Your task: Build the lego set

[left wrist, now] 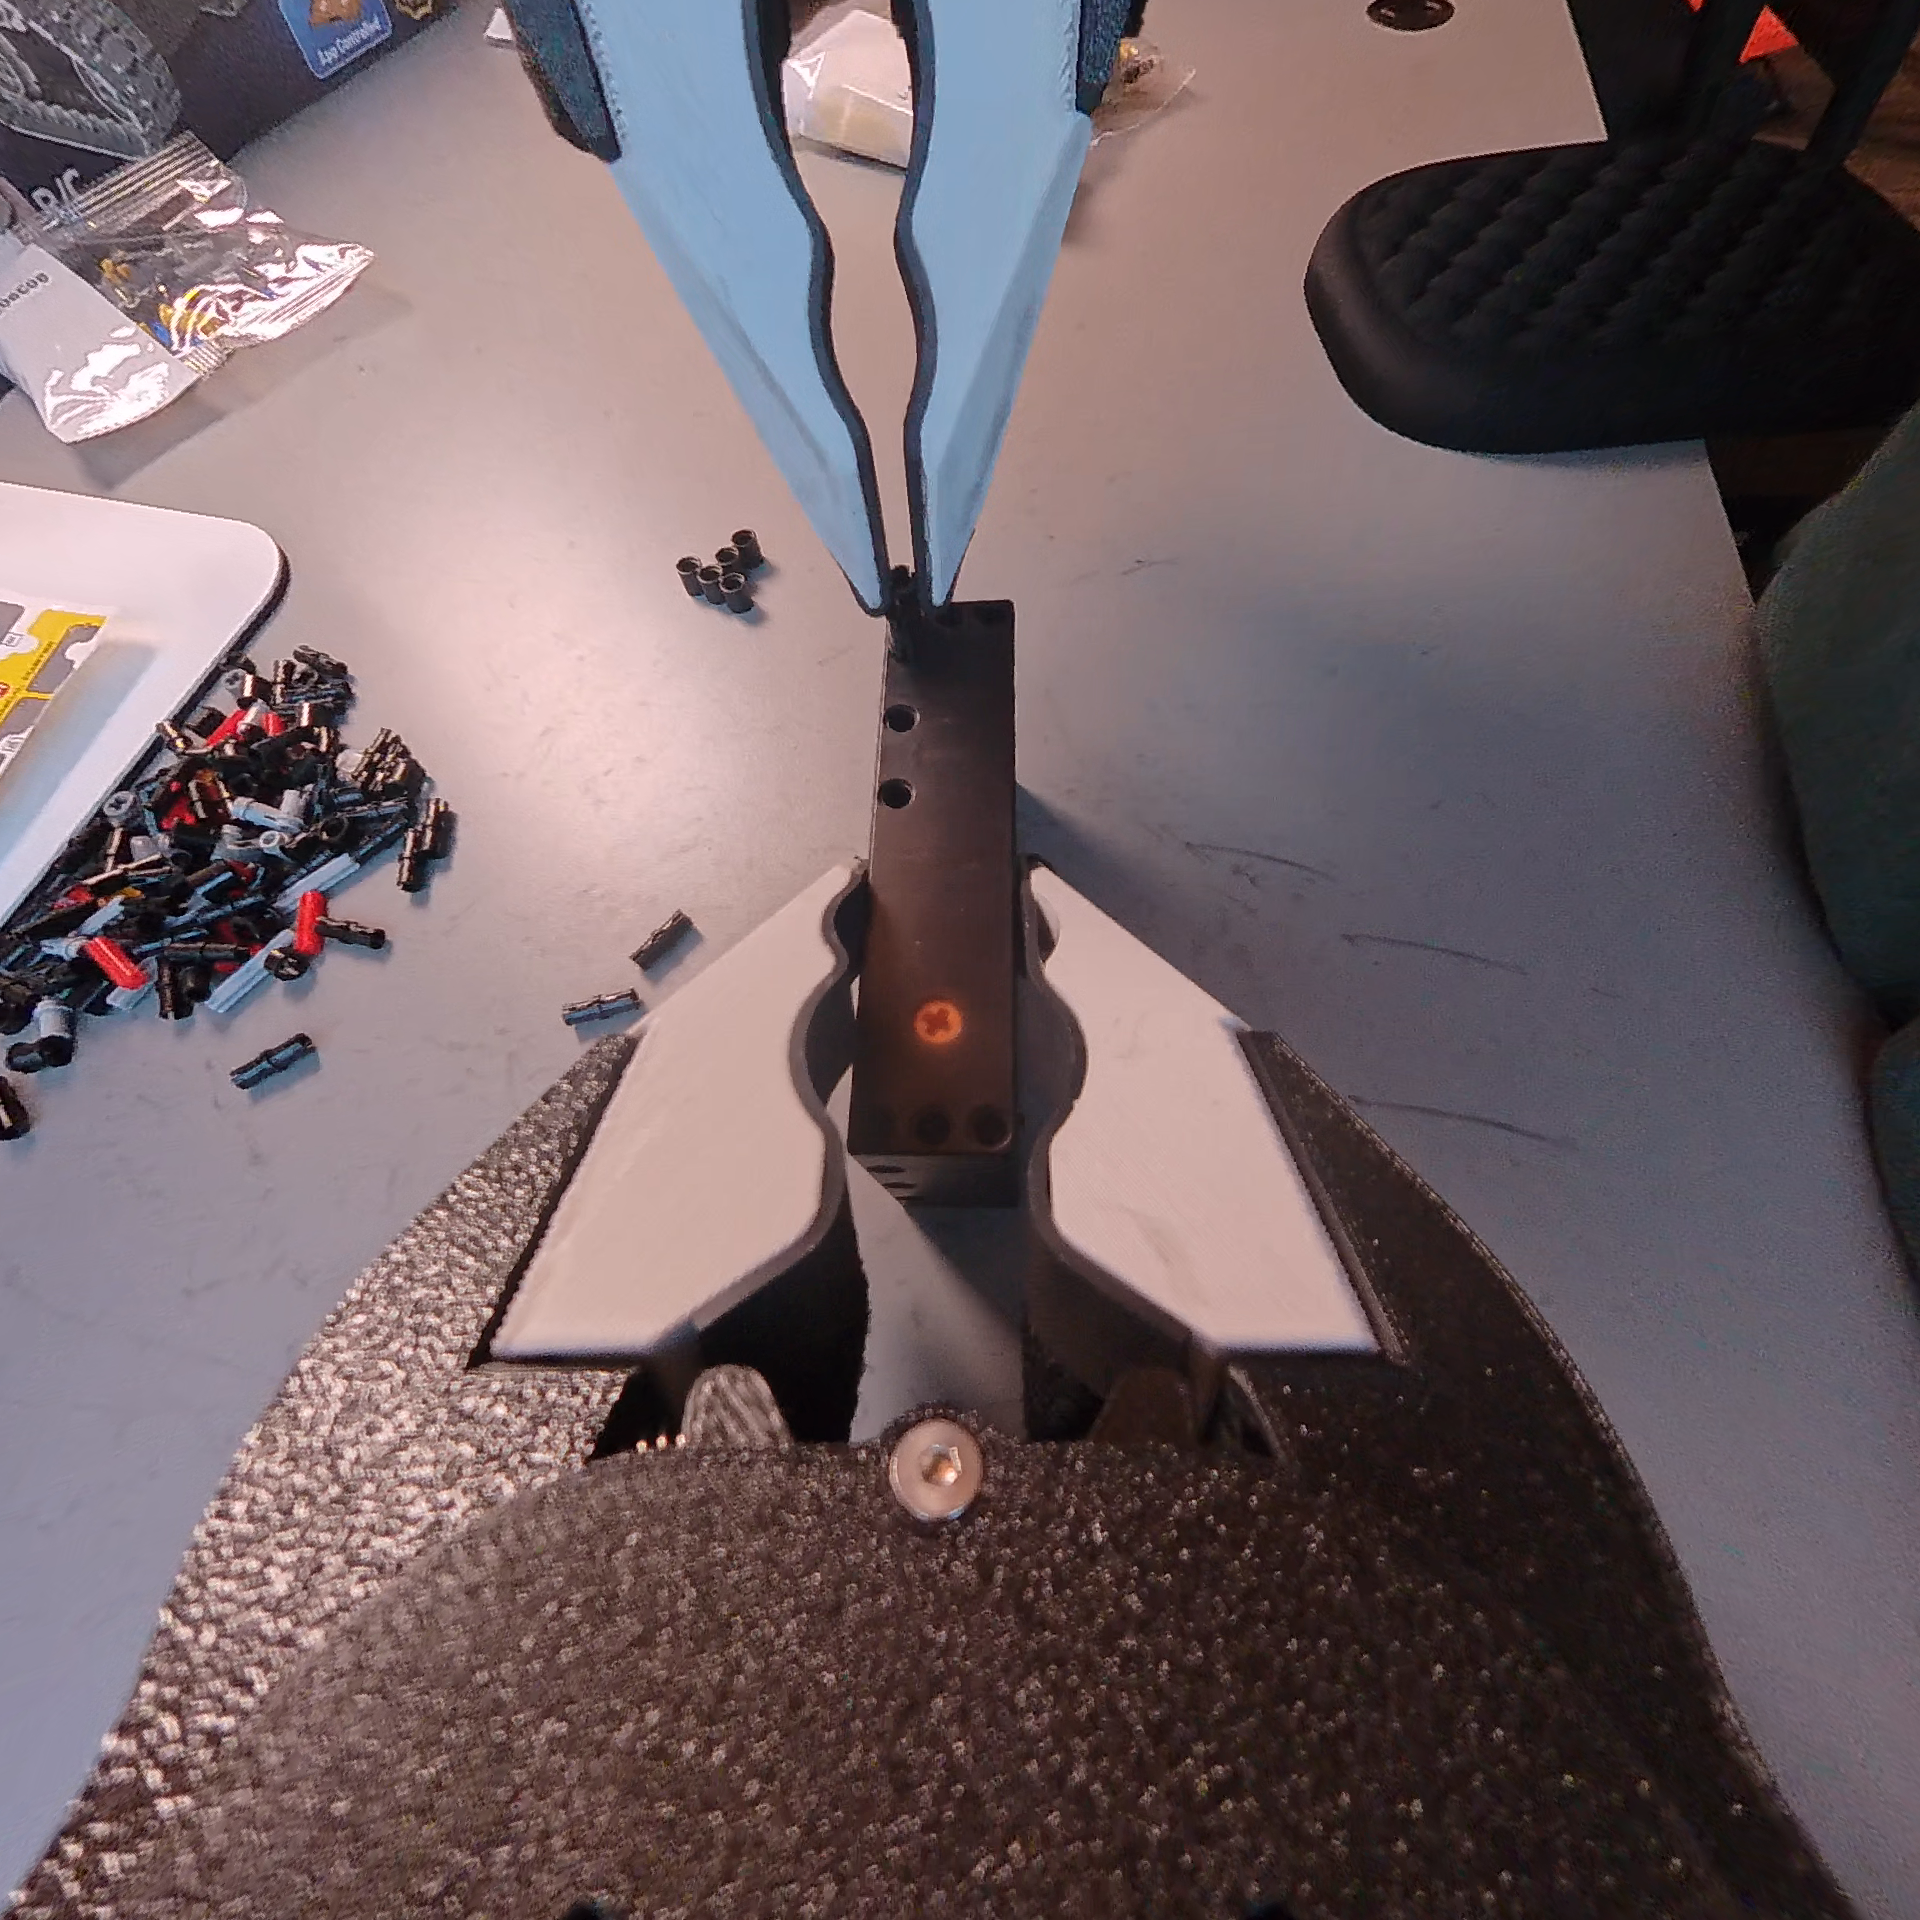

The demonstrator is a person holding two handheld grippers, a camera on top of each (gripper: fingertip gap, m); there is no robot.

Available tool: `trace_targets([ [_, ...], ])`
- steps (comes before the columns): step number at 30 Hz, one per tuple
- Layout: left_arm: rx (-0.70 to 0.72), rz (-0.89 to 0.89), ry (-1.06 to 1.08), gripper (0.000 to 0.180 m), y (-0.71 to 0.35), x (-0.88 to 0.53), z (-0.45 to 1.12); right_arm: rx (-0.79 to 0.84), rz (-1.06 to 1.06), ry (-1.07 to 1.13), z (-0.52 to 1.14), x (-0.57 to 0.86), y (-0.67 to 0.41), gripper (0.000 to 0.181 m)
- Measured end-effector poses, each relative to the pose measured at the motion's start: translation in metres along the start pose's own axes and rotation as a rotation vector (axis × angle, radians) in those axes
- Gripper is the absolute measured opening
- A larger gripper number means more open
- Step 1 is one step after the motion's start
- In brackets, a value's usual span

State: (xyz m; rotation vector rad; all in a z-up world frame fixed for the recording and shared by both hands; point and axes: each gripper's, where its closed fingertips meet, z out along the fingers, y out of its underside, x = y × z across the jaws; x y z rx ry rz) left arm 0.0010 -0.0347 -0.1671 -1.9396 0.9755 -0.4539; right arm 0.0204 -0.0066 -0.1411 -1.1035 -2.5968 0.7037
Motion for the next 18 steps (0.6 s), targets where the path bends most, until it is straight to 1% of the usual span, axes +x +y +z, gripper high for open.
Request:
trace_targets([
  [18, 0.000, 0.003, -0.004, 0.026, -0.0001, -0.0001, 0.0001, -0.172, -0.031, -0.053, 0.0021, -0.0017, 0.0013, 0.002],
])
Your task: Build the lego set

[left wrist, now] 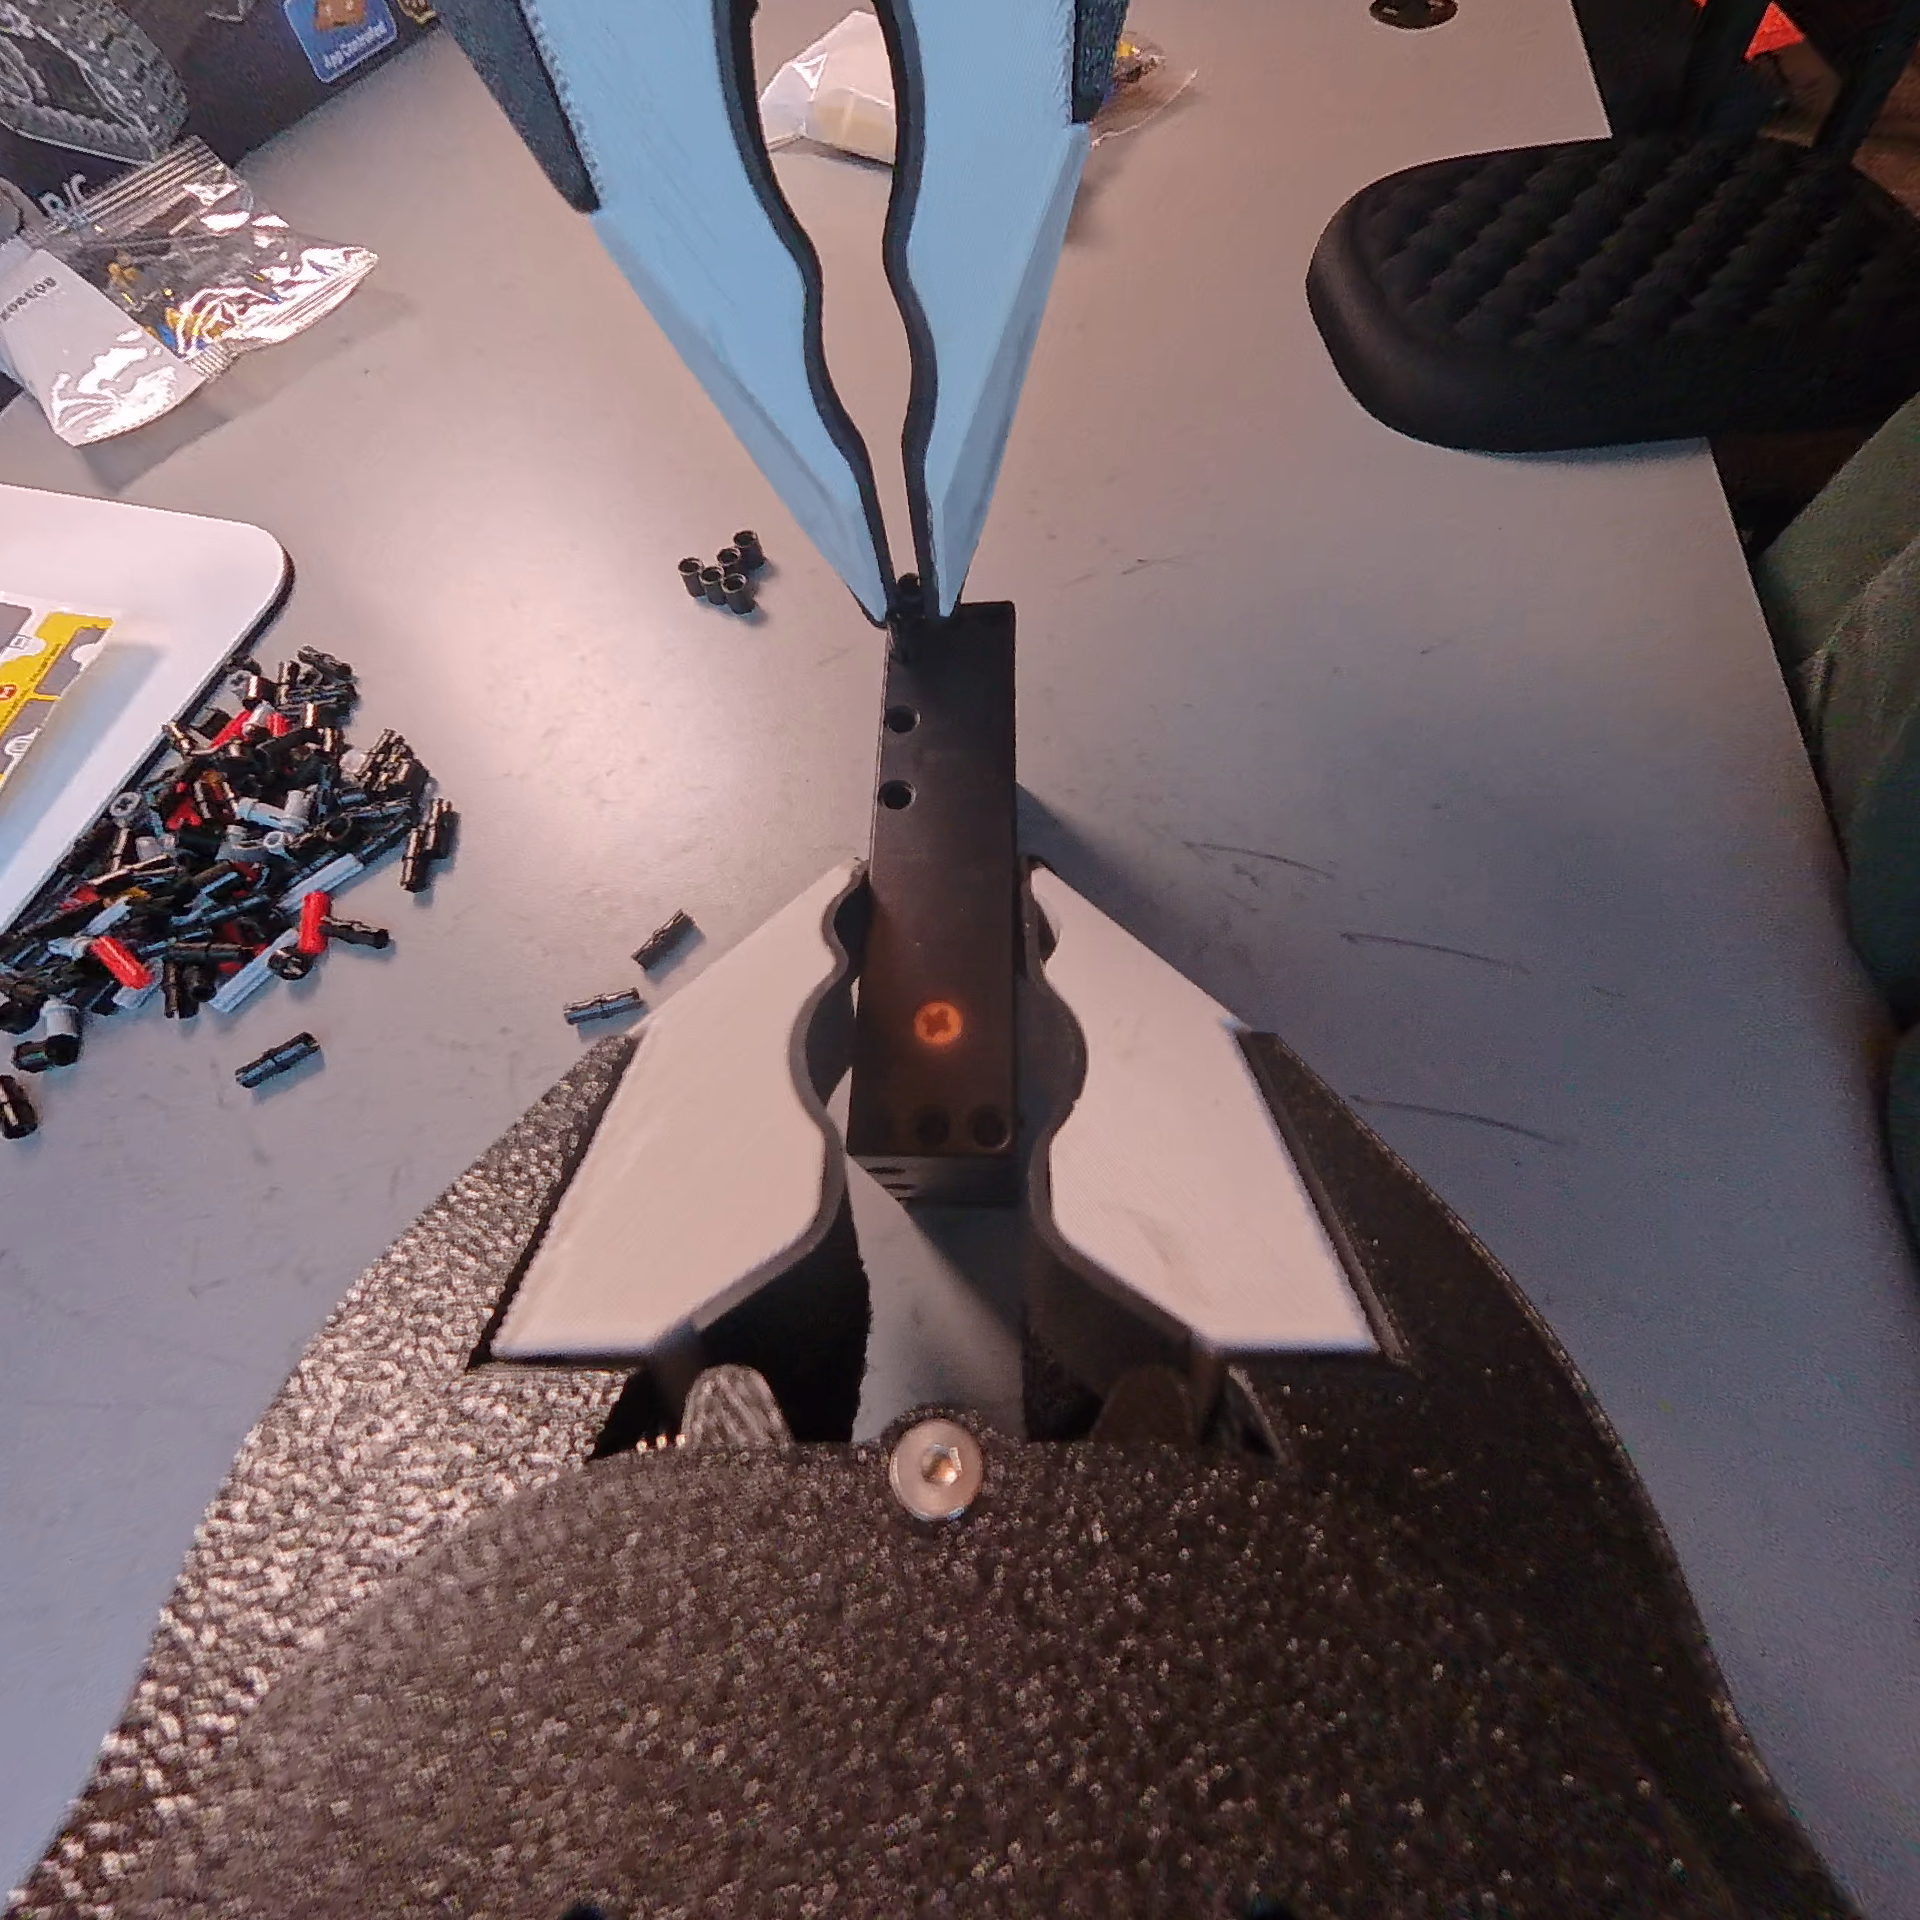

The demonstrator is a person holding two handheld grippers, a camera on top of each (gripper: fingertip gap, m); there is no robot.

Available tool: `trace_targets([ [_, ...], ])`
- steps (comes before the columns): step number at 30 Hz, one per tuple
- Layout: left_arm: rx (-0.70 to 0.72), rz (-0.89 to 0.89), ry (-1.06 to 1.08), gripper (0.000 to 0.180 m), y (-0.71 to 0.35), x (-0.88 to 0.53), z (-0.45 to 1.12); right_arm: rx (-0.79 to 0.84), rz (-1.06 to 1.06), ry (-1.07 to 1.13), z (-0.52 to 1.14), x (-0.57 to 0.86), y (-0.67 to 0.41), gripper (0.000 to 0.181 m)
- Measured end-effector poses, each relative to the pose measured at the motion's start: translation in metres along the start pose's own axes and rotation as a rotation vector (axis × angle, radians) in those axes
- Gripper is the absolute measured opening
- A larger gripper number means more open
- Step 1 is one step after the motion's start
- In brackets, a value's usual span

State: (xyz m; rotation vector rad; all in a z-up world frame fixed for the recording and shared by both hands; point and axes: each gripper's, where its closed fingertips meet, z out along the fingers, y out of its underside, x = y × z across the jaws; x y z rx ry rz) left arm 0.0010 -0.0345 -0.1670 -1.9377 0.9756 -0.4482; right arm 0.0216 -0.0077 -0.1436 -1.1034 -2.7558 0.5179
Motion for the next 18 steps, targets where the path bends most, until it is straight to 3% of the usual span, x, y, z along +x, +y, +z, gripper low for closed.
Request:
trace_targets([
  [18, 0.000, -0.007, -0.001, 0.026, -0.0002, 0.0000, 0.0002, -0.084, -0.010, 0.001, 0.0023, -0.0007, 0.0004, 0.002],
])
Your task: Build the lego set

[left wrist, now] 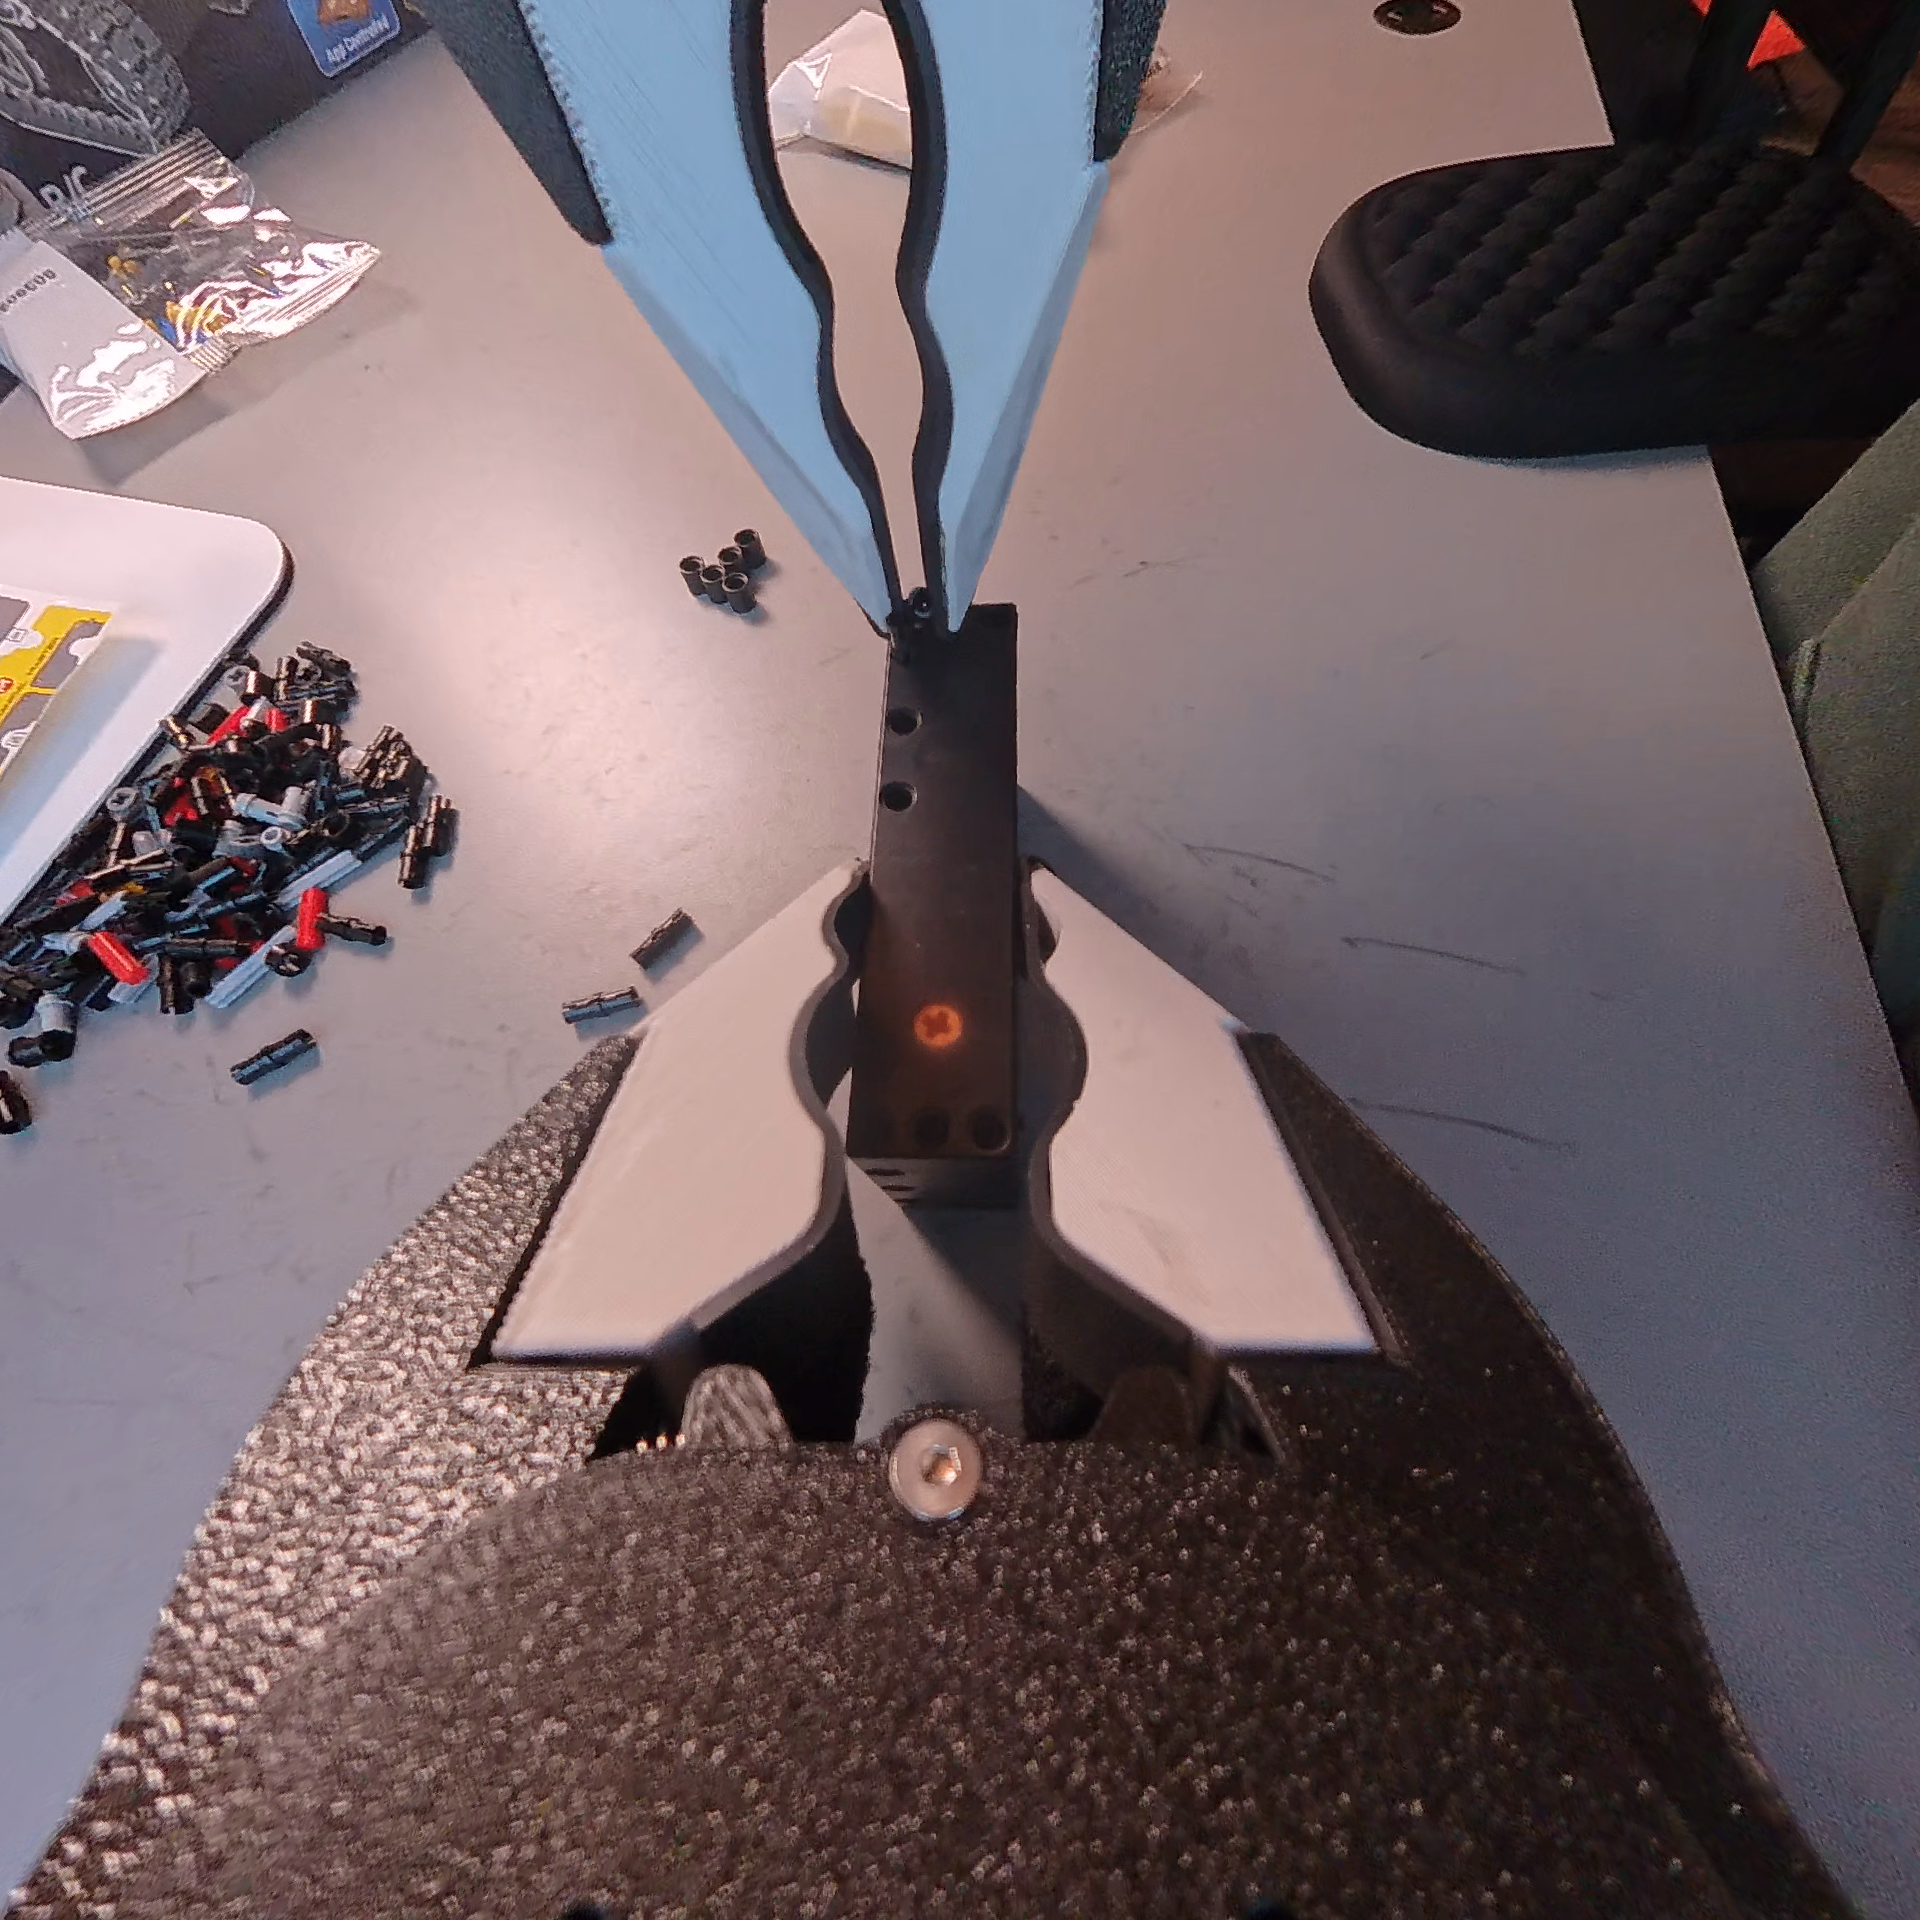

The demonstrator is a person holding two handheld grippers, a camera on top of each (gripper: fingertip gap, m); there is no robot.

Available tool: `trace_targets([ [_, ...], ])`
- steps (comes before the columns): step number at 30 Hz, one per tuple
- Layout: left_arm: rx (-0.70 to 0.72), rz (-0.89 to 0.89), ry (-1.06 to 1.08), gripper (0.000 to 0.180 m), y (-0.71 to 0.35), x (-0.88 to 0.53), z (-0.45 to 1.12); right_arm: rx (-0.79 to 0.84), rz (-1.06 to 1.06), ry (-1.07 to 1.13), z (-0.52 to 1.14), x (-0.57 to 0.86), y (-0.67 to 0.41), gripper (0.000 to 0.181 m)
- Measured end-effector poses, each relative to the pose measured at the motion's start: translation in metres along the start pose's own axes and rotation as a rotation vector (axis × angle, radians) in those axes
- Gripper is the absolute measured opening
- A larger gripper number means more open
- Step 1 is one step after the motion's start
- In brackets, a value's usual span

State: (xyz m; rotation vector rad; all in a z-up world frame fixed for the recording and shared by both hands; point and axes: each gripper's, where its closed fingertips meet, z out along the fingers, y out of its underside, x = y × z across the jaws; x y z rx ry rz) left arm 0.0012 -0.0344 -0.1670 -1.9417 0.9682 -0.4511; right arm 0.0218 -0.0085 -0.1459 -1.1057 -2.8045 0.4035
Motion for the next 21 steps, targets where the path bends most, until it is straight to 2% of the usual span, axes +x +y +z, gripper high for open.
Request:
trace_targets([
  [21, -0.001, -0.003, 0.009, 0.026, 0.0002, 0.0006, 0.0002, 0.053, -0.043, -0.018, -0.0010, -0.0008, 0.0001, 0.004],
])
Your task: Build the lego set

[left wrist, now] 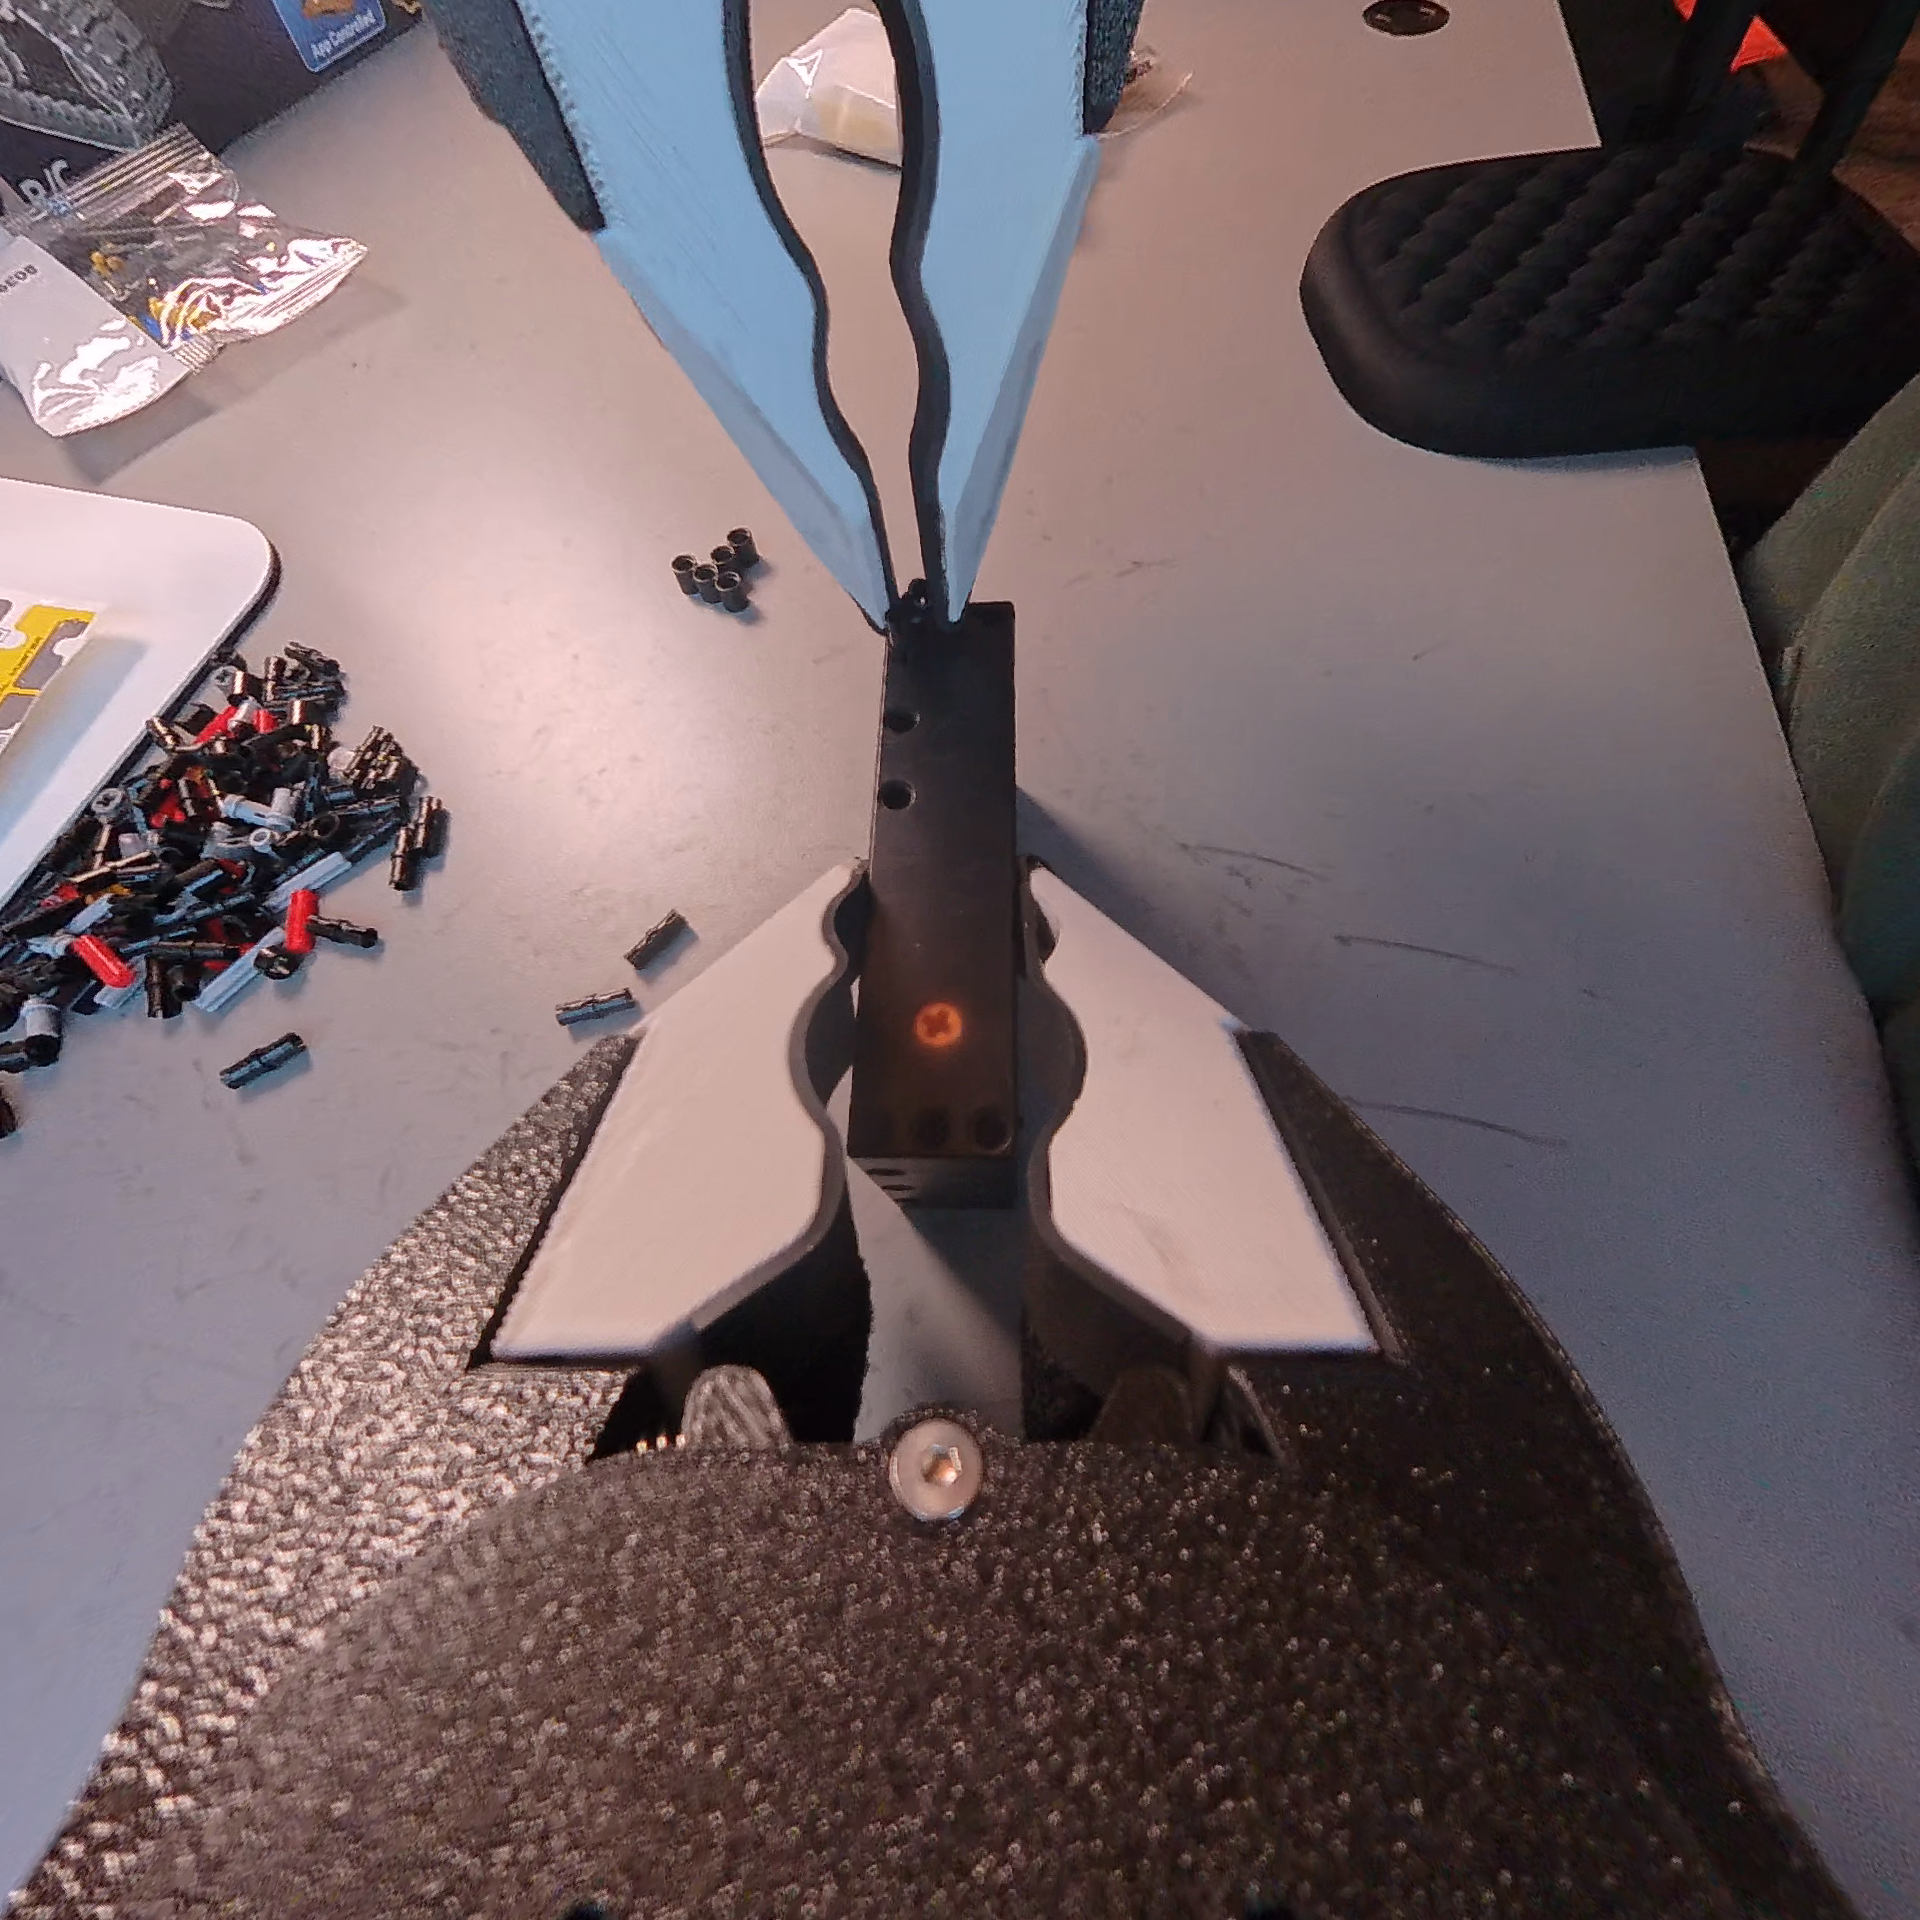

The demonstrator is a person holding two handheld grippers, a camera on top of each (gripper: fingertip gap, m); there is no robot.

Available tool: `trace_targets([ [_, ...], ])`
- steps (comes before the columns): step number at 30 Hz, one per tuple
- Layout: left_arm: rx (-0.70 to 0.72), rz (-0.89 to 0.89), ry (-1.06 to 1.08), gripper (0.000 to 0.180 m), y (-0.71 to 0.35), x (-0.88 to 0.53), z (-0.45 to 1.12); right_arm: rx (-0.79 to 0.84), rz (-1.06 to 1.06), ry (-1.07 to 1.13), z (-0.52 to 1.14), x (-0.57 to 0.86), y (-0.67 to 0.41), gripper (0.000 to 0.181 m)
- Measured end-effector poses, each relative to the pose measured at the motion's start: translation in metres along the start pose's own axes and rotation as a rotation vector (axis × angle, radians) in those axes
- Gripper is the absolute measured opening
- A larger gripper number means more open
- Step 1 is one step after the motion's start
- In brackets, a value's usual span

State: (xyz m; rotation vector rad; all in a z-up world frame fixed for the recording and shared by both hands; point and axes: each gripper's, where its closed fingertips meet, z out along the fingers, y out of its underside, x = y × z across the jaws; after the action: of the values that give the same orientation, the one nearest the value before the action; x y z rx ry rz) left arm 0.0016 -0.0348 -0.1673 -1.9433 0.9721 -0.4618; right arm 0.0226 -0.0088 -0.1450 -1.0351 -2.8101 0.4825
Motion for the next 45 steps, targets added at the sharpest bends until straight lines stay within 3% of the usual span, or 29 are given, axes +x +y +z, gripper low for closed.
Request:
trace_targets([
  [17, 0.000, -0.002, -0.012, 0.026, 0.000, -0.001, 0.000, -0.096, -0.012, -0.036, 0.002, 0.000, 0.000, 0.002],
  [28, -0.002, -0.009, -0.002, 0.027, 0.000, 0.000, 0.000, 0.133, 0.070, 0.061, -0.005, 0.002, -0.002, 0.008],
  [45, -0.002, -0.011, 0.011, 0.027, 0.000, 0.001, 0.000, 0.176, 0.166, 0.007, -0.004, 0.001, 0.002, 0.003],
])
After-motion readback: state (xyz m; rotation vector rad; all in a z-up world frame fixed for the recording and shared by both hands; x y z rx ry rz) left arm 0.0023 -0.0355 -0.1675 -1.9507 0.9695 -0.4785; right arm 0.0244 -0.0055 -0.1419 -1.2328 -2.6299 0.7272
